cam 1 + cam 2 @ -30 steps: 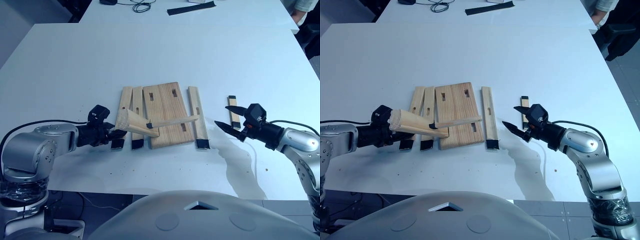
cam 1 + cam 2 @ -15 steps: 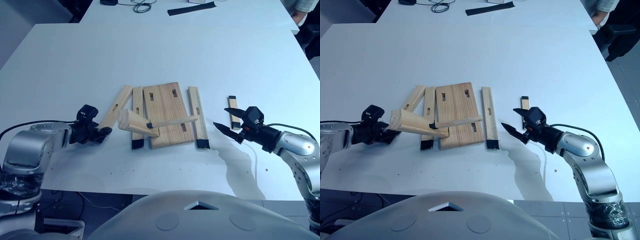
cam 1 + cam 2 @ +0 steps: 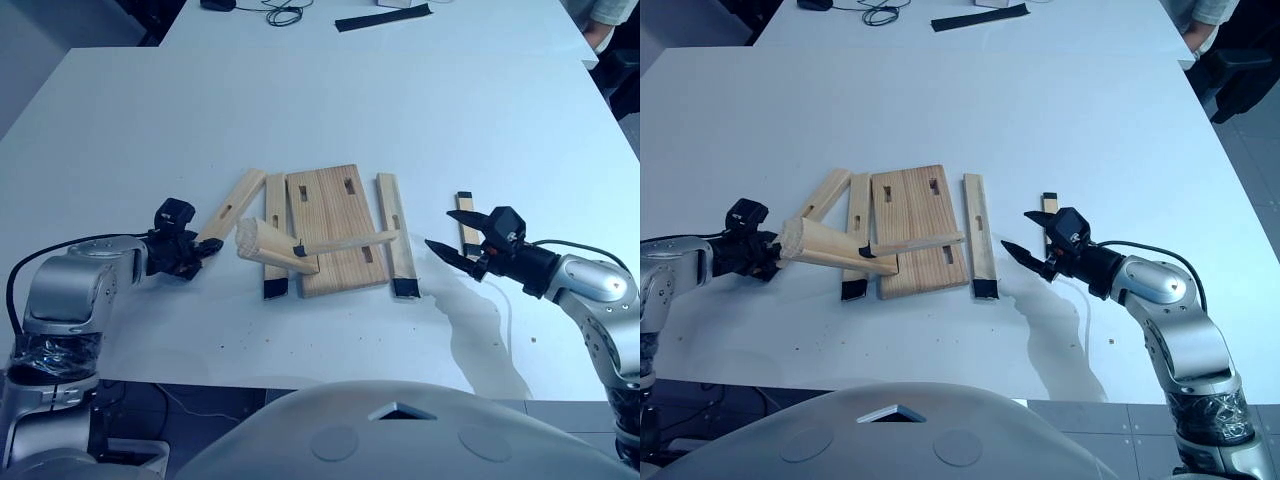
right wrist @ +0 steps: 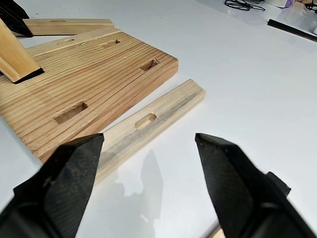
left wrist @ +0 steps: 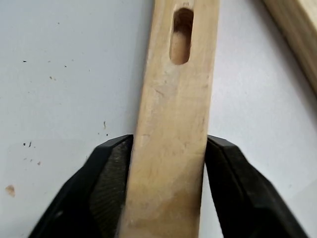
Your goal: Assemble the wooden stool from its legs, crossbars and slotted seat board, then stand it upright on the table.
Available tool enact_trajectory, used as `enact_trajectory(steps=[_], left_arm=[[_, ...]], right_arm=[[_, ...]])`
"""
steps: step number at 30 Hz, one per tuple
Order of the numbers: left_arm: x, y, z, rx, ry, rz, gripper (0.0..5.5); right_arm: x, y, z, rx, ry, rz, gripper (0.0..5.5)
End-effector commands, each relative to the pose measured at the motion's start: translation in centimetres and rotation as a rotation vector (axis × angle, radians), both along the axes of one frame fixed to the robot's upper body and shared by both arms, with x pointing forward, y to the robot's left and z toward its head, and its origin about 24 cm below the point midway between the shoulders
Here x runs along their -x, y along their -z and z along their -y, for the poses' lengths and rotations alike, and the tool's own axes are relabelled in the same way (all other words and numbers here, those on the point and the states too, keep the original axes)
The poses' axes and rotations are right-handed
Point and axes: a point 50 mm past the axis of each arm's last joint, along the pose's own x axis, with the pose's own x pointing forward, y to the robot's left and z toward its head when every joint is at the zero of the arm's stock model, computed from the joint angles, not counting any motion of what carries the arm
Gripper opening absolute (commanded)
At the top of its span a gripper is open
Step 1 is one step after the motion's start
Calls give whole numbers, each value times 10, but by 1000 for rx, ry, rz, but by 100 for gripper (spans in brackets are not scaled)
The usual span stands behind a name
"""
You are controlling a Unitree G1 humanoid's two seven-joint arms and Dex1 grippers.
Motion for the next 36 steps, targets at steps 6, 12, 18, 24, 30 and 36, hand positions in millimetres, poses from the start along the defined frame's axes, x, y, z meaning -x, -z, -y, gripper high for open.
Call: enact_trajectory(steps=[6, 12, 18, 24, 30, 36], left_arm=[[7, 19, 11, 143, -4, -78, 201], [-50, -31, 12, 238, -45, 226, 201], [-96, -141, 54, 539, 232, 693, 201], [-97, -181, 94, 712, 524, 813, 201], [-75, -181, 107, 787, 761, 778, 201], [-61, -176, 112, 865, 880, 704, 201]], right_arm=[[-8, -3, 4, 26, 4, 26, 340], [-16, -9, 10, -2, 28, 38, 340], [-44, -45, 19, -200, 40, 74, 340], [-72, -87, 8, -351, -64, 128, 340], [-77, -148, -10, -583, -297, 184, 340], [-79, -156, -26, -698, -414, 107, 340]])
